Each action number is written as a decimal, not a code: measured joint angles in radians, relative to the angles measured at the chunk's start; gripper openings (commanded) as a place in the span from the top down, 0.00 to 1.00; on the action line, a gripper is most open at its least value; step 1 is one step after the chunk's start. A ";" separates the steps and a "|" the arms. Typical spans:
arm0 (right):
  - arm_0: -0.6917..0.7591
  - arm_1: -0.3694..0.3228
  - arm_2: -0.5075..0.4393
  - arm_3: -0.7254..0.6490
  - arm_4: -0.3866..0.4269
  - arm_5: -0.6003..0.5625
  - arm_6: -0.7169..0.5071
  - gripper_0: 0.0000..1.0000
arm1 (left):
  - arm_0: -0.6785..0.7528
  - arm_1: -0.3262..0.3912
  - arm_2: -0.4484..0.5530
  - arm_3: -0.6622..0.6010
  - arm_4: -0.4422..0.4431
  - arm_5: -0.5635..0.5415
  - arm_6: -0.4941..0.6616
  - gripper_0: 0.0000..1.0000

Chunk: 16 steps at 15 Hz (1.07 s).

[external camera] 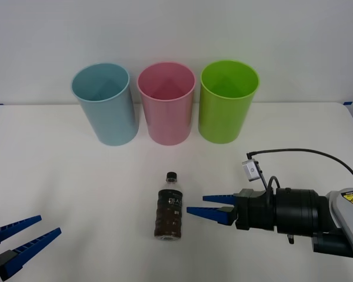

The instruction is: Put cans in the blue bin and PET bottles in the pink bin and trash in the green bin.

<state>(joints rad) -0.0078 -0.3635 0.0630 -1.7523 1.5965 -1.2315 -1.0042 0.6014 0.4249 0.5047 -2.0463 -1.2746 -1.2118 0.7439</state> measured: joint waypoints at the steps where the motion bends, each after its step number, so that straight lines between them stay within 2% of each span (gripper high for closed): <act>1: 0.000 0.000 0.000 -0.016 0.015 0.003 -0.009 0.00 | 0.000 0.000 0.000 0.000 0.000 0.000 0.000 0.00; 3: 0.000 -0.001 0.000 -0.050 0.050 0.007 -0.045 0.00 | 0.000 0.000 0.000 0.000 0.000 0.000 0.000 0.00; 6: 0.008 -0.001 0.006 -0.159 0.167 0.005 -0.172 0.00 | 0.000 0.000 0.000 0.000 0.000 0.000 0.000 0.00; 9: 0.009 0.000 0.042 -0.223 0.241 0.004 -0.255 0.00 | 0.000 0.000 0.000 0.000 0.000 0.000 0.000 0.00; 14: -0.003 0.003 0.127 -0.324 0.419 0.004 -0.420 0.00 | 0.000 0.000 0.000 0.000 0.000 0.000 0.000 0.00; 16: -0.008 0.030 0.140 -0.330 0.484 -0.006 -0.430 0.00 | 0.000 0.000 0.000 0.000 0.000 0.000 0.000 0.00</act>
<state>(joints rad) -0.0161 -0.3333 0.2029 -2.0826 2.0801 -1.2374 -1.4339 0.6014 0.4249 0.5047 -2.0463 -1.2746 -1.2118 0.7439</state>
